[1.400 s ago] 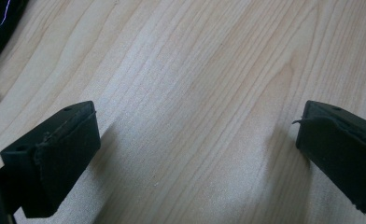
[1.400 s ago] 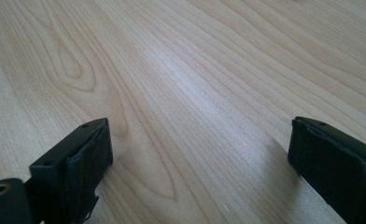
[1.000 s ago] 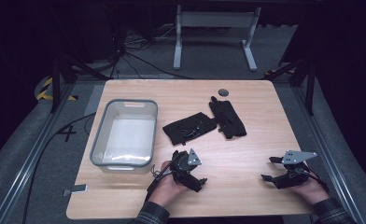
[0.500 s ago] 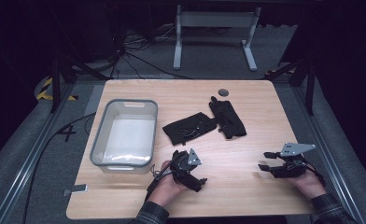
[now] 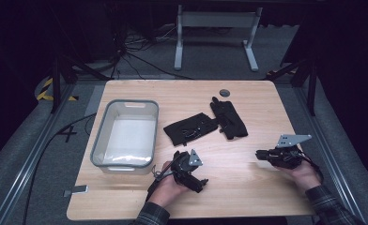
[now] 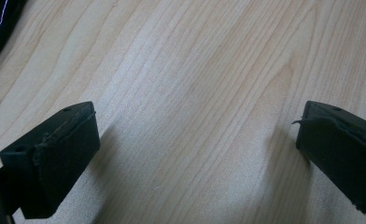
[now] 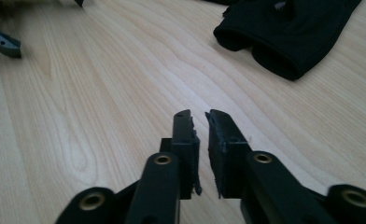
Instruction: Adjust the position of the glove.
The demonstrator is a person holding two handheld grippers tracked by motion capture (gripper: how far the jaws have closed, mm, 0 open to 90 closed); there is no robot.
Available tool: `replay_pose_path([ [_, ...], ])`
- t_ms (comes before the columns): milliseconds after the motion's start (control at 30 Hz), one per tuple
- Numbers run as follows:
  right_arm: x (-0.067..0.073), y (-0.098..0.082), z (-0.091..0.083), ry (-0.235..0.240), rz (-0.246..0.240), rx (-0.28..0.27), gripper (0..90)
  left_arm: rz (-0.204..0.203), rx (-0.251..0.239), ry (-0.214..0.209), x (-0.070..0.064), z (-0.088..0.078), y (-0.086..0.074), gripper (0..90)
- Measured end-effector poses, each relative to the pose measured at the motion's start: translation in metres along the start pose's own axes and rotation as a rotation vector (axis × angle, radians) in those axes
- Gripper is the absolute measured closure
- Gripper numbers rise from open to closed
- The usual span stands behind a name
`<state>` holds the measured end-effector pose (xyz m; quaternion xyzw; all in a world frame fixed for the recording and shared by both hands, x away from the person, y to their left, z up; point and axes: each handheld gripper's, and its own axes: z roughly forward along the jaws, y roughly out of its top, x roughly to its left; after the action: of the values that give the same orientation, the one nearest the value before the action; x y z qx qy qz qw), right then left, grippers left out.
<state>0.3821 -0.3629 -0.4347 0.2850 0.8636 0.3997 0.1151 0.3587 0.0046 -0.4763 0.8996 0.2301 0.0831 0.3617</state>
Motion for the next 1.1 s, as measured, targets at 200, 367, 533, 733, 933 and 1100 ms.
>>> replay_pose_path([
  [200, -0.006, 0.009, 0.003, 0.002, 0.0, -0.012, 89.0, 0.0, 0.0, 0.0, 0.0, 0.0, 0.0, 0.0],
  [367, -0.013, 0.02, 0.009, 0.015, -0.009, -0.014, 89.2, 0.0, 0.0, 0.0, 0.0, 0.0, 0.0, 0.0],
  [533, -0.017, 0.029, 0.015, 0.026, -0.017, -0.021, 89.3, 0.001, 0.0, 0.0, 0.0, 0.0, 0.0, 0.0],
  [733, -0.024, 0.039, 0.026, 0.027, -0.019, -0.023, 89.5, 0.0, 0.0, 0.001, 0.0, 0.0, 0.0, 0.0],
  [933, -0.031, 0.053, 0.04, 0.01, -0.041, -0.025, 89.6, -0.002, 0.001, 0.002, 0.0, 0.0, 0.0, 0.0],
  [1100, -0.037, 0.06, 0.053, 0.006, -0.045, -0.018, 89.6, -0.001, 0.0, 0.001, 0.0, 0.0, 0.0, 0.0],
])
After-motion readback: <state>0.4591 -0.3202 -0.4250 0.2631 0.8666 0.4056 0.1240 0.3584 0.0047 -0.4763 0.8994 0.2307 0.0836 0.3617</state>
